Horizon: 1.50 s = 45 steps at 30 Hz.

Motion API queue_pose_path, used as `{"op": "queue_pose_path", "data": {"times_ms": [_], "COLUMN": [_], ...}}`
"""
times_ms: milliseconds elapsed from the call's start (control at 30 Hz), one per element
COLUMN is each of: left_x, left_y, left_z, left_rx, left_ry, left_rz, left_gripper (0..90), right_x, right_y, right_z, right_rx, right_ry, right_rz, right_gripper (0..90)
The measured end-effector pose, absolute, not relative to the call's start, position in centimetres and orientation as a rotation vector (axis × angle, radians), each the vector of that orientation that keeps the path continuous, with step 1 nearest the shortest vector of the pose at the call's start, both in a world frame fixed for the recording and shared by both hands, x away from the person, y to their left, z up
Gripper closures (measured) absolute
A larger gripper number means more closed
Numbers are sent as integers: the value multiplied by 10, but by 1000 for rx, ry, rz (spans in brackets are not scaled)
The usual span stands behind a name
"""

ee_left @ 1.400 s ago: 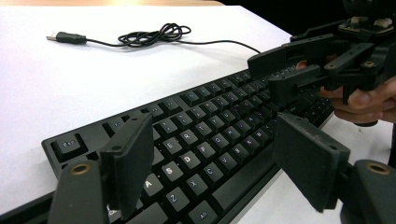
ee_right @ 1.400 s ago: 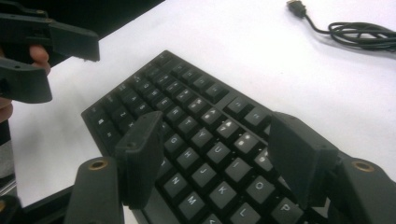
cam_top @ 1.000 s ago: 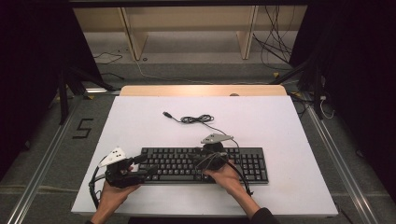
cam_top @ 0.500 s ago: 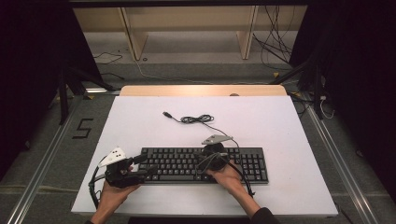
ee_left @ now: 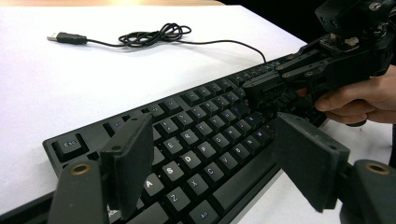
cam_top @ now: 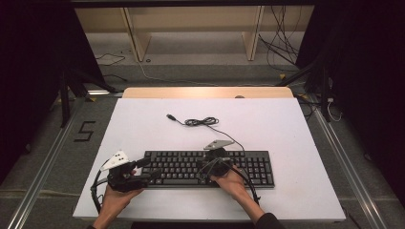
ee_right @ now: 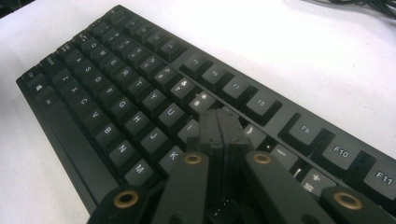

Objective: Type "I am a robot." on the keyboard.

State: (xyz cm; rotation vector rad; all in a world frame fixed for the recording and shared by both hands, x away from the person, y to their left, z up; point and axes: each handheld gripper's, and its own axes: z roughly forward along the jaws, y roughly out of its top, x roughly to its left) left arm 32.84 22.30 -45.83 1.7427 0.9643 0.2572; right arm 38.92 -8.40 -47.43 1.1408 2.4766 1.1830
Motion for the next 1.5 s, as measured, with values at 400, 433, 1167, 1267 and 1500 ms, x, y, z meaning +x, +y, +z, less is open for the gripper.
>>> {"op": "queue_pose_path", "data": {"times_ms": [400,433,1167,1267,1500], "left_x": [328,328,331,332,335], "left_y": [223,223,222,222,221], "left_z": [-458,-458,-460,-460,-459], "left_rx": [1745,1746,1757,1761,1767], "left_ry": [964,963,989,996,1013], "left_rz": [257,258,261,259,260], "left_gripper": [288,288,296,312,372], "right_x": [389,389,377,375,371], "right_y": [-81,-81,-91,-92,-96], "right_z": [-480,-479,-463,-461,-458], "right_rx": [1123,1117,1097,1094,1095], "right_ry": [2485,2484,2436,2440,2432], "right_rz": [1150,1145,1331,1340,1376], "right_gripper": [900,900,650,594,500]}}
